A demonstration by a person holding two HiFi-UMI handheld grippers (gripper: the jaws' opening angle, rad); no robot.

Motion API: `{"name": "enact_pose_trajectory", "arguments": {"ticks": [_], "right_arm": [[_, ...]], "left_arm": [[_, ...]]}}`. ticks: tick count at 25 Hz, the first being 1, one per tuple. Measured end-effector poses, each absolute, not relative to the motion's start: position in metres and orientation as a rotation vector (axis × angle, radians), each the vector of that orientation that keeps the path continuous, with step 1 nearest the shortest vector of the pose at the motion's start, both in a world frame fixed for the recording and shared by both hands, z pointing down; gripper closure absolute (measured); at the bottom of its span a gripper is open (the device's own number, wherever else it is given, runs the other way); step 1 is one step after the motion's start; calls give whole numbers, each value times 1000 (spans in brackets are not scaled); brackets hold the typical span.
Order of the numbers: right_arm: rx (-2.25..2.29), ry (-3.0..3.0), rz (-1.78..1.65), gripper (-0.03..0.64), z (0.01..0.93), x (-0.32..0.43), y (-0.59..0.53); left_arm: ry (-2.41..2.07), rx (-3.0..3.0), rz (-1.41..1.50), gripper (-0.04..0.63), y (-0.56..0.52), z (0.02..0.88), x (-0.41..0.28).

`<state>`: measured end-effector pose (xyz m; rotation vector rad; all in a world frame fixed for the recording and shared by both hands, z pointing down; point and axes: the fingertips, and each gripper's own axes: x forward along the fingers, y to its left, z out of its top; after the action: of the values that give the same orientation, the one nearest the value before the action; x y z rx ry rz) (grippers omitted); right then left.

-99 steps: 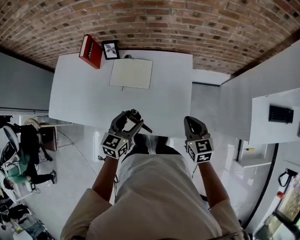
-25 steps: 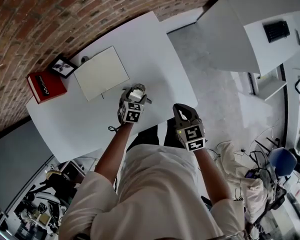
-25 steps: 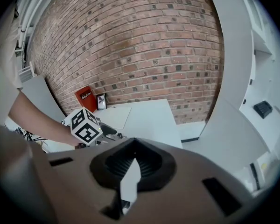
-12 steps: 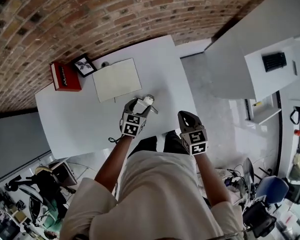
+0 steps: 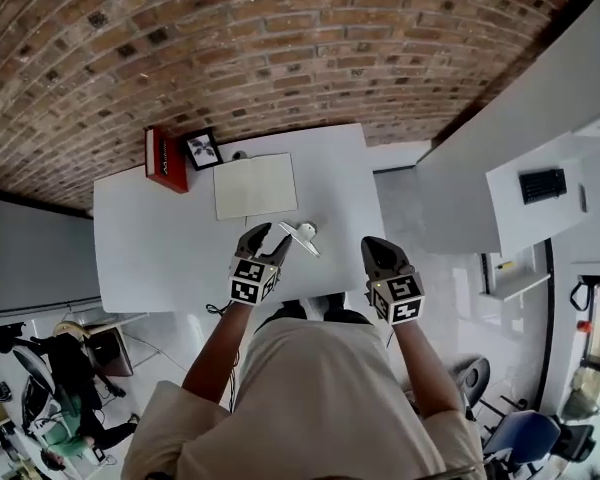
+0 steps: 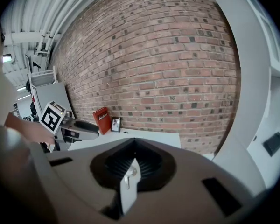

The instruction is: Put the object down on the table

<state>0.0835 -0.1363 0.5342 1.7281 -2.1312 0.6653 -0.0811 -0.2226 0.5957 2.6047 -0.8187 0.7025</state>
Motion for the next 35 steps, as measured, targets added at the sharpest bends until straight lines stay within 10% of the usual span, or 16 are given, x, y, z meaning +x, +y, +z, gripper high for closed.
{"name": "enact_pose_trajectory", "arguments": {"ticks": [35], "right_arm": [[1572, -2484, 270, 615, 399, 49, -146]], "left_arm": [[-1285, 2637, 186, 601, -182, 407, -192]]}}
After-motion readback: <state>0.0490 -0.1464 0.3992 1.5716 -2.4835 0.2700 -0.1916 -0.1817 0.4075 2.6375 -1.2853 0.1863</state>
